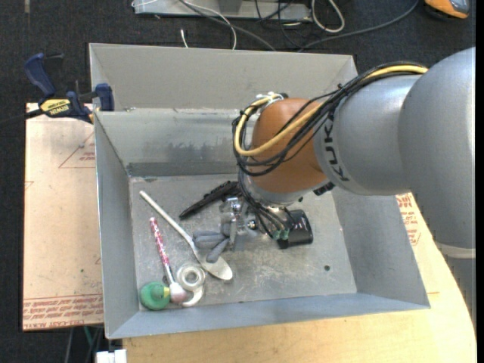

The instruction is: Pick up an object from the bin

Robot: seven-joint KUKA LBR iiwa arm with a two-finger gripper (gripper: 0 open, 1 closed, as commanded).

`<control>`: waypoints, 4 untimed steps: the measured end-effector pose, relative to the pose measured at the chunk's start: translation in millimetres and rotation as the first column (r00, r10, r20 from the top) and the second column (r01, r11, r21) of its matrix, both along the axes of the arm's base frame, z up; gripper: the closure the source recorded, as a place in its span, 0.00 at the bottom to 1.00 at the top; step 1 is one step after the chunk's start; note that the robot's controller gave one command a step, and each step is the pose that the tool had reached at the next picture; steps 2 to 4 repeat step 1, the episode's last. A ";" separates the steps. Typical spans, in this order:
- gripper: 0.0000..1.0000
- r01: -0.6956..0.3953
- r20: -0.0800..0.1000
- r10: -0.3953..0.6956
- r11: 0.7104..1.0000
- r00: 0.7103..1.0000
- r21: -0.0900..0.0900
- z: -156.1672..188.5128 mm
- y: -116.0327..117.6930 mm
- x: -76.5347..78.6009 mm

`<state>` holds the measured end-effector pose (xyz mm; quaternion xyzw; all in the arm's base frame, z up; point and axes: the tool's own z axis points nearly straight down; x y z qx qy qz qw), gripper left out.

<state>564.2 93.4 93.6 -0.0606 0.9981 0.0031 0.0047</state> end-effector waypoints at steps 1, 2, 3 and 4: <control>1.00 0.001 -0.004 -0.001 1.000 1.000 0.000 49.2 0.1 -1.3; 1.00 0.001 -0.004 -0.001 1.000 1.000 0.000 49.2 0.1 -1.3; 1.00 0.001 -0.004 -0.001 1.000 1.000 0.000 49.2 0.1 -1.3; 1.00 0.001 -0.004 -0.001 1.000 1.000 0.000 49.2 0.1 -1.3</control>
Offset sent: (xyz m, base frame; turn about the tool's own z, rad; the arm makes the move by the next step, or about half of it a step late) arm -0.0018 -0.0001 0.0722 0.0006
